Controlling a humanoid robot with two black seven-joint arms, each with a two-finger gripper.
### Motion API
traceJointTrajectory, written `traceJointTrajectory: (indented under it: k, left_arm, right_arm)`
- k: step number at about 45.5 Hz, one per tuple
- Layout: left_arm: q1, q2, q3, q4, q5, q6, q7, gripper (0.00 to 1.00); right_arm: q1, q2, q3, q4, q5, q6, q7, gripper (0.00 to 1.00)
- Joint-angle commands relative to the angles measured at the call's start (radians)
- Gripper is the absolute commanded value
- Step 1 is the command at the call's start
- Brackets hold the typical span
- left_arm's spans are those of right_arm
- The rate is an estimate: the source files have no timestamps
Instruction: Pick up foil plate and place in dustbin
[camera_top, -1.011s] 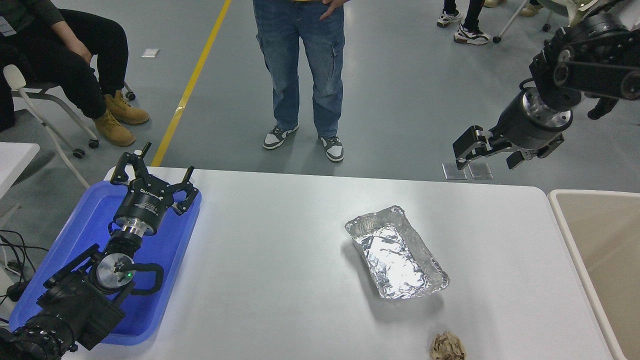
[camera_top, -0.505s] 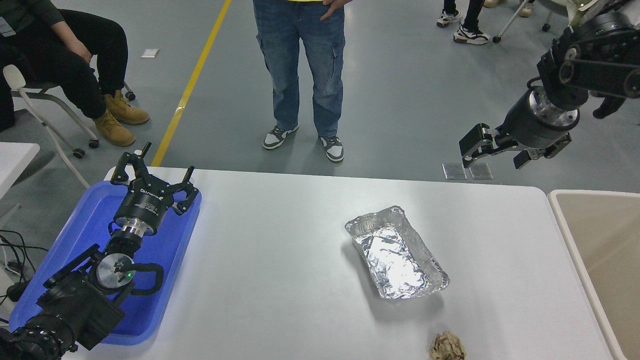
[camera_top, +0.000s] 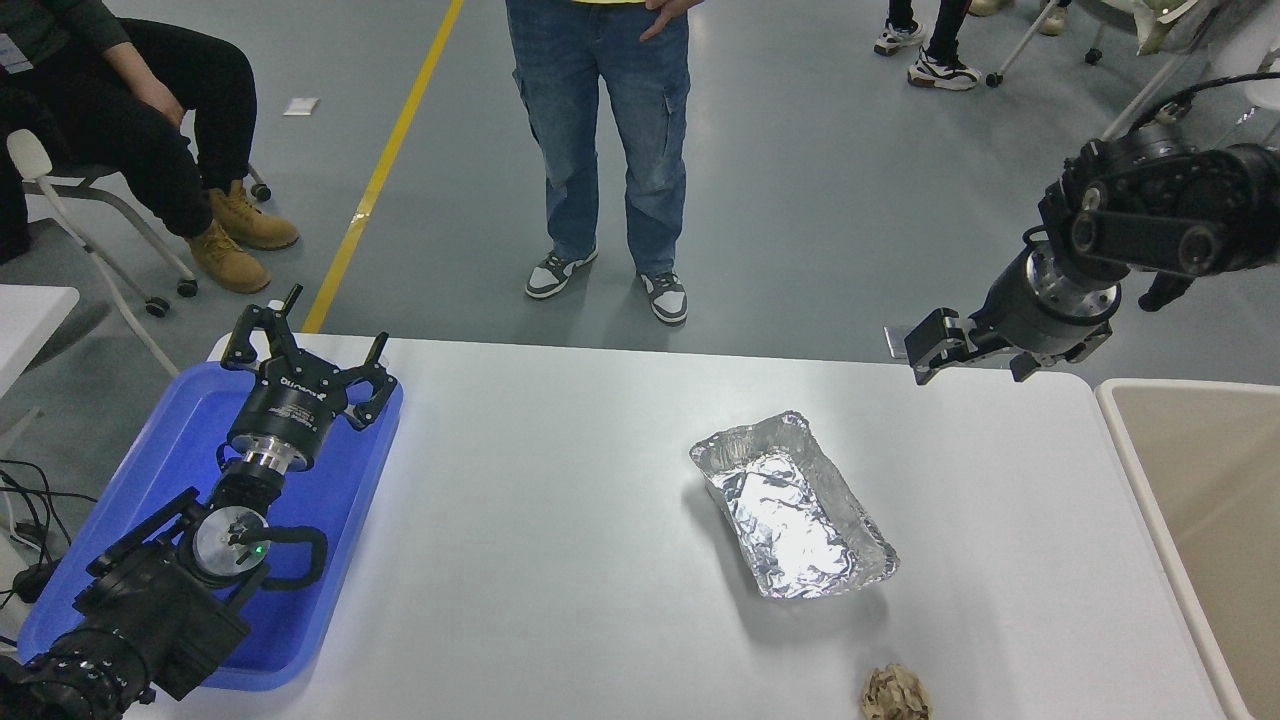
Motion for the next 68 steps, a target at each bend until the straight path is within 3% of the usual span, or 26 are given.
traceJointTrajectory:
  k: [1, 19, 28, 45, 68]
  left_arm:
    - [0.000, 0.000, 0.000, 0.000, 0.000, 0.000, 0.000, 1.00]
    - [0.000, 0.000, 0.000, 0.000, 0.000, 0.000, 0.000, 1.00]
    - [0.000, 0.000, 0.000, 0.000, 0.000, 0.000, 0.000, 1.00]
    - [0.000, 0.000, 0.000, 0.000, 0.000, 0.000, 0.000, 1.00]
    - [0.000, 0.000, 0.000, 0.000, 0.000, 0.000, 0.000, 1.00]
  right_arm:
    - [-0.095, 0.029, 0.080, -0.027, -0.031, -0.062, 0.006, 1.00]
    - [-0.244, 0.072, 0.186, -0.067, -0.212, -0.172, 0.028, 1.00]
    - [-0.303, 0.079, 0.186, -0.096, -0.219, -0.233, 0.035, 1.00]
    - [-0.402, 0.087, 0.205, -0.139, -0.217, -0.302, 0.091, 1.00]
    - [-0.511, 0.121, 0.255, -0.214, -0.217, -0.367, 0.117, 0.95]
